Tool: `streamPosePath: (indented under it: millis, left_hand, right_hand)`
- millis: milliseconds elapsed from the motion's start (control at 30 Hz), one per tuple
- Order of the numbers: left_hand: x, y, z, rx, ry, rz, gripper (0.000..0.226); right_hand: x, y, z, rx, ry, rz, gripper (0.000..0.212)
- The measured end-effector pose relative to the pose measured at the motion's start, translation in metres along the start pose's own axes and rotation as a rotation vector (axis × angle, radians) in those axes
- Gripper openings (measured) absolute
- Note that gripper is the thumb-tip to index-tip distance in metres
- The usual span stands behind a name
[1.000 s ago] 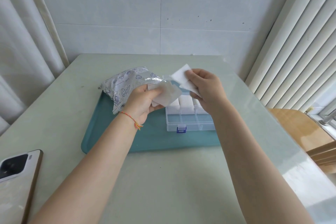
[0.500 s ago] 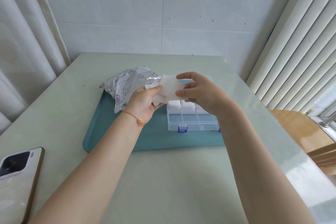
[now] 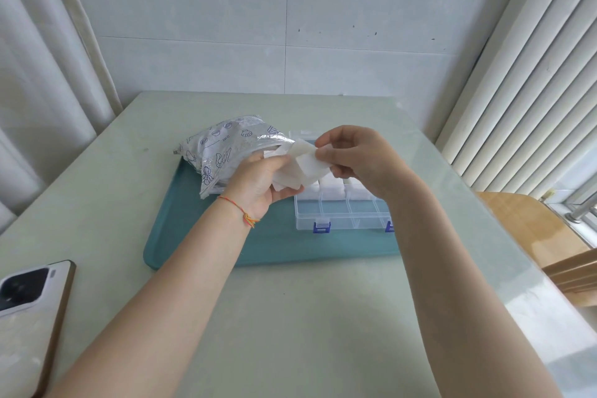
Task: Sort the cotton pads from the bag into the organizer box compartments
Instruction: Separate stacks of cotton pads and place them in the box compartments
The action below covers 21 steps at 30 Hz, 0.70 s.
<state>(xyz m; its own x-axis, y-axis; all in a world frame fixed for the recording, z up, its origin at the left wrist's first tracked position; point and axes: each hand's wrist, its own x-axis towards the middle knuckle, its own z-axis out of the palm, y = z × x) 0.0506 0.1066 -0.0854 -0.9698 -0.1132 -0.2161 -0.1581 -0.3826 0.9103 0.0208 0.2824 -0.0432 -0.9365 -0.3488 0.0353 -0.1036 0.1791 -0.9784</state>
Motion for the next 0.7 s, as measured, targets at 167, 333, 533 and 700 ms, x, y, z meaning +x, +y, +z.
streamPosePath:
  millis: [167,333,533,700]
  left_hand:
    - [-0.005,0.003,0.004,0.083,-0.081,-0.093,0.030]
    - [-0.007,0.003,0.004,0.136,-0.127,-0.113,0.024]
    - [-0.007,0.003,0.003,0.132,-0.140,-0.118,0.025]
    - [-0.007,0.000,0.001,0.168,-0.180,-0.062,0.026]
  right_hand:
    - [0.001,0.002,0.007,-0.291,0.032,-0.077,0.016]
    - [0.003,0.003,0.009,-0.385,0.045,-0.135,0.021]
    - [0.005,0.005,0.011,-0.388,0.078,-0.157,0.023]
    - [0.005,0.009,0.014,-0.372,0.127,-0.152,0.022]
